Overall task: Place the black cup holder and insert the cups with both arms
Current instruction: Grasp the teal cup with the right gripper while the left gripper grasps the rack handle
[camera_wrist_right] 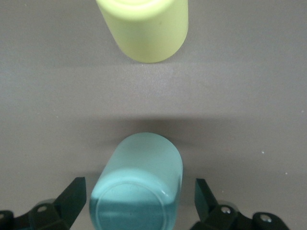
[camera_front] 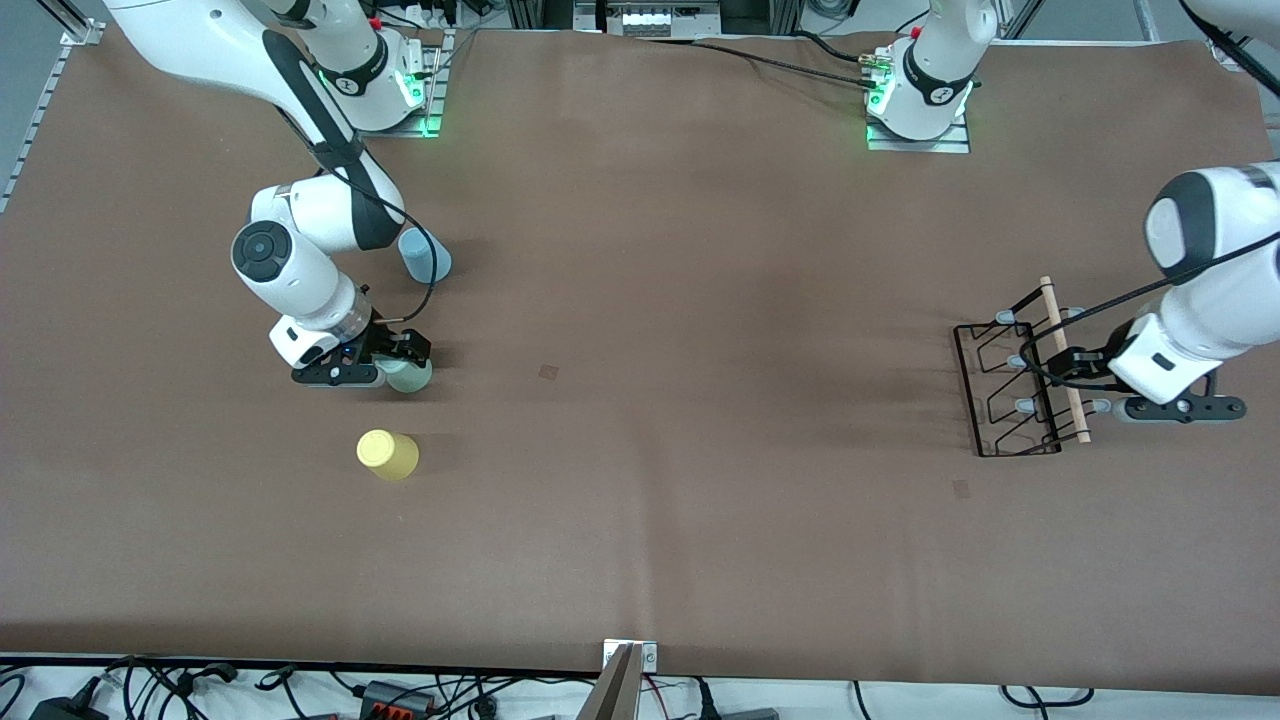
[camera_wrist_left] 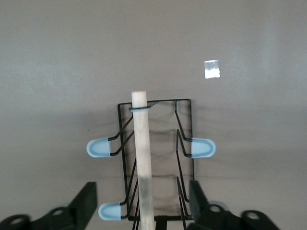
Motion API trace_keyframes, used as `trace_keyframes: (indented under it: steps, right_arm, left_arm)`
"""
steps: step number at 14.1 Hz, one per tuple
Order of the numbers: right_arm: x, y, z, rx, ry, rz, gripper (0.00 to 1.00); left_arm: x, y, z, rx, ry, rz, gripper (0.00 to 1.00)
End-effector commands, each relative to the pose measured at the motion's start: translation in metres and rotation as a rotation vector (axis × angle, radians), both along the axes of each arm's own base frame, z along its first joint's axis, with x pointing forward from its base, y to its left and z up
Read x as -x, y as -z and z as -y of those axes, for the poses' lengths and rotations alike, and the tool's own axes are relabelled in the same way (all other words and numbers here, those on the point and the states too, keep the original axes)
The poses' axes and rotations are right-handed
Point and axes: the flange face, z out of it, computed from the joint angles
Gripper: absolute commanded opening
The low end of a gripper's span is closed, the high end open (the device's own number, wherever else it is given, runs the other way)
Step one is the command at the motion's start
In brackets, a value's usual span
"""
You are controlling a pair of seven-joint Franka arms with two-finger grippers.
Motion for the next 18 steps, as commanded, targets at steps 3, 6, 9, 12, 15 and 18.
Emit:
trace_keyframes:
  steps: [3, 6, 9, 12, 15, 18]
  right_arm:
    - [0.007, 0.001, -0.001, -0.001, 0.01, 0.004, 0.77]
    - [0.004, -0.009, -0.003, -0.002, 0.0, 0.018, 0.28]
    - [-0.001, -0.039, -0.001, 0.016, -0.01, -0.002, 0.14]
    - [-0.004, -0.068, 0.0, 0.022, -0.012, 0.013, 0.14]
    - [-0.001, -0.1, 0.003, 0.032, -0.019, 0.014, 0.14]
    - [0.009, -0.14, 0.011, 0.052, -0.055, -0.003, 0.14]
  left_arm:
    - [0.022, 0.016, -0.005, -0.01, 0.003, 0.001, 0.54]
    - [0.027, 0.024, -0.004, -0.008, 0.002, -0.013, 0.42]
    - [0.026, 0.022, -0.003, -0.006, 0.0, -0.017, 0.21]
    - [0.025, 0.018, -0.003, -0.007, 0.008, -0.012, 0.03]
    - [0.024, -0.002, -0.001, -0.011, 0.012, 0.02, 0.01]
    - [0.02, -0.048, 0.022, -0.012, 0.053, -0.004, 0.01]
